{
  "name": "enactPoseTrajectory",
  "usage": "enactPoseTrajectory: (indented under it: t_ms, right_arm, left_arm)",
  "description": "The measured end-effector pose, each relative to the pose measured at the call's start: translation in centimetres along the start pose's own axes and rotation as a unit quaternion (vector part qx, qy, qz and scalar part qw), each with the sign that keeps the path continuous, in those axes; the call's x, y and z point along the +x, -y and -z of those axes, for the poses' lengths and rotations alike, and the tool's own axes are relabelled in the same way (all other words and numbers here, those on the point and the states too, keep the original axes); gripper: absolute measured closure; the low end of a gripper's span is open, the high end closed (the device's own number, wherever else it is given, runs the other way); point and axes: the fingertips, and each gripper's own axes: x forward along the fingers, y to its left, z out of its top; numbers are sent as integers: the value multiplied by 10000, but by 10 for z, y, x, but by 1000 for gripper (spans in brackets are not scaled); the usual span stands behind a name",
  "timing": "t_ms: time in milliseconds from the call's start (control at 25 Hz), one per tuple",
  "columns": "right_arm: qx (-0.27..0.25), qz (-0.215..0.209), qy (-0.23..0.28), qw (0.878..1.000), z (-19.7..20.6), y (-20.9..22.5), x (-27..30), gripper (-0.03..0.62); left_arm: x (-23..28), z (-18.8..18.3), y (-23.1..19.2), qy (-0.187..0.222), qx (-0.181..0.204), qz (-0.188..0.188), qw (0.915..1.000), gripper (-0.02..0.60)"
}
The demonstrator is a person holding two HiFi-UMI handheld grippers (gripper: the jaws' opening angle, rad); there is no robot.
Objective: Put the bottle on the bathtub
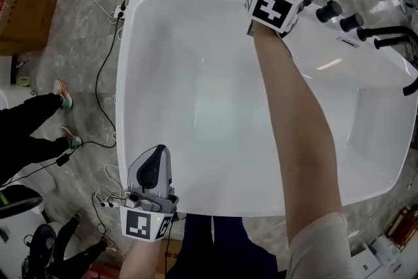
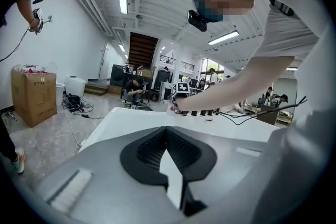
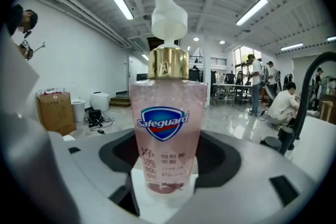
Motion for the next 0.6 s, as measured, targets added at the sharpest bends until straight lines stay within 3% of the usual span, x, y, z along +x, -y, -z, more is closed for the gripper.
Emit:
enactPoseTrajectory:
  t_ms: [600]
  right_arm:
    - [-19,-85,-180,9998,2,-1,-1,286]
  left_arm:
    - [7,-15,8,168,-212,49,9996,572]
